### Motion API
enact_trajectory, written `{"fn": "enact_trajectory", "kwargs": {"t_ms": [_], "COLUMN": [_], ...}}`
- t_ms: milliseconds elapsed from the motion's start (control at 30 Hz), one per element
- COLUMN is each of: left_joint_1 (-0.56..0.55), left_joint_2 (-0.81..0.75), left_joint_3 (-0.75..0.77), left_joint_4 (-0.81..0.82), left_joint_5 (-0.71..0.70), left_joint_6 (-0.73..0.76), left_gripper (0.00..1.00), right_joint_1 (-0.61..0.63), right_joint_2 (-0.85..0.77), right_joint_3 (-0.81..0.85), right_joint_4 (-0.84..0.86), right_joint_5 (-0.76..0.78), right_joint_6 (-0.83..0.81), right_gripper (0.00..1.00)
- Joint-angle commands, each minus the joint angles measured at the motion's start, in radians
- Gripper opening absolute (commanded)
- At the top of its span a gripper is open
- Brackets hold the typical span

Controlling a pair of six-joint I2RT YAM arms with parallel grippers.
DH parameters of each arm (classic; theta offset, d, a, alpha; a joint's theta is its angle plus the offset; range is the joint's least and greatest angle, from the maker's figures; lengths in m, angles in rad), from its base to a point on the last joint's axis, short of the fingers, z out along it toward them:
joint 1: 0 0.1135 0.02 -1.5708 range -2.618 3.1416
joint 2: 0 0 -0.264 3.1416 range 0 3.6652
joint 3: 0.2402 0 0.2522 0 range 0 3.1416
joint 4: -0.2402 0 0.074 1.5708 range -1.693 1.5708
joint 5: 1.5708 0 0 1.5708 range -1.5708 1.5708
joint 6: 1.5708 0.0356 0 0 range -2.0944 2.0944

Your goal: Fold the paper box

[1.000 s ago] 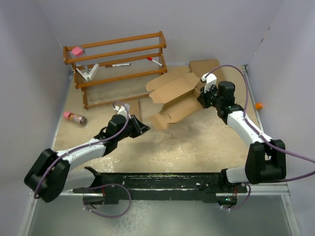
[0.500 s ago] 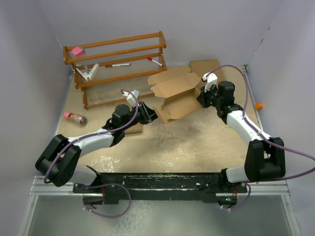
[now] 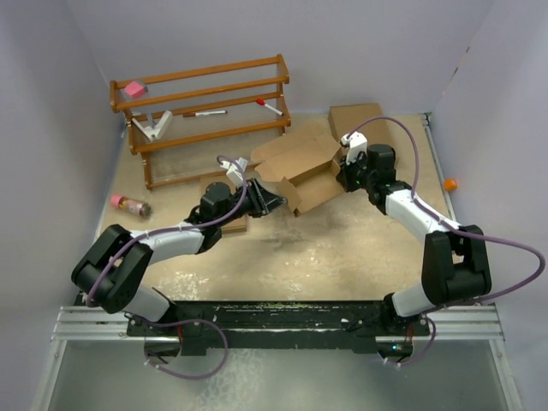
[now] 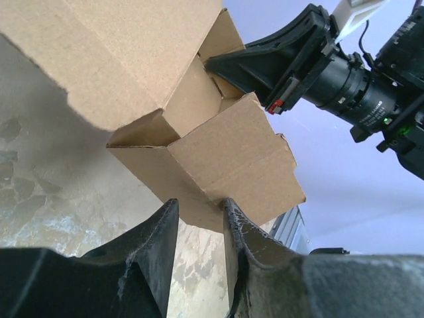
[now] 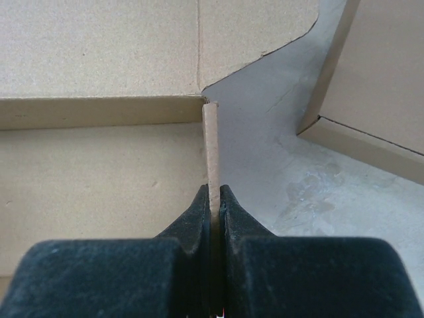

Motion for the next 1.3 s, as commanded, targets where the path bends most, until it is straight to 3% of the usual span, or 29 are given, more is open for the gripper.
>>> {"fn": "enact_trajectory", "kwargs": {"t_ms": [0, 433, 767, 1267], "left_joint_1": [-0.002, -0.016, -0.061, -0.125], "left_joint_2": [0.042, 0.083, 0.075, 0.207], "left_joint_3": [0.036, 0.059, 0.103, 0.450], "left_joint_4": [0.044, -0.098, -0.290, -0.997], "left_joint_5": [0.007, -0.076, -0.176, -0.396], "left_joint_6": [-0.032, -0.131, -0.185, -0.259], "left_gripper": [0.38, 0.48, 0.49, 0.45], "right_joint_1": [0.020, 0.066, 0.078, 0.103], "right_joint_2": [-0.001, 0.049, 0.072, 0.097], "right_joint_3": [-0.004, 0.006, 0.013, 0.019], "right_joint_4": [0.041, 0.036, 0.030, 0.022], "right_joint_5": [0.030, 0.081, 0.089, 0.092], "right_joint_6": [-0.001, -0.017, -0.015, -0.020], "right_gripper": [0.00, 0.00, 0.00, 0.00]}}
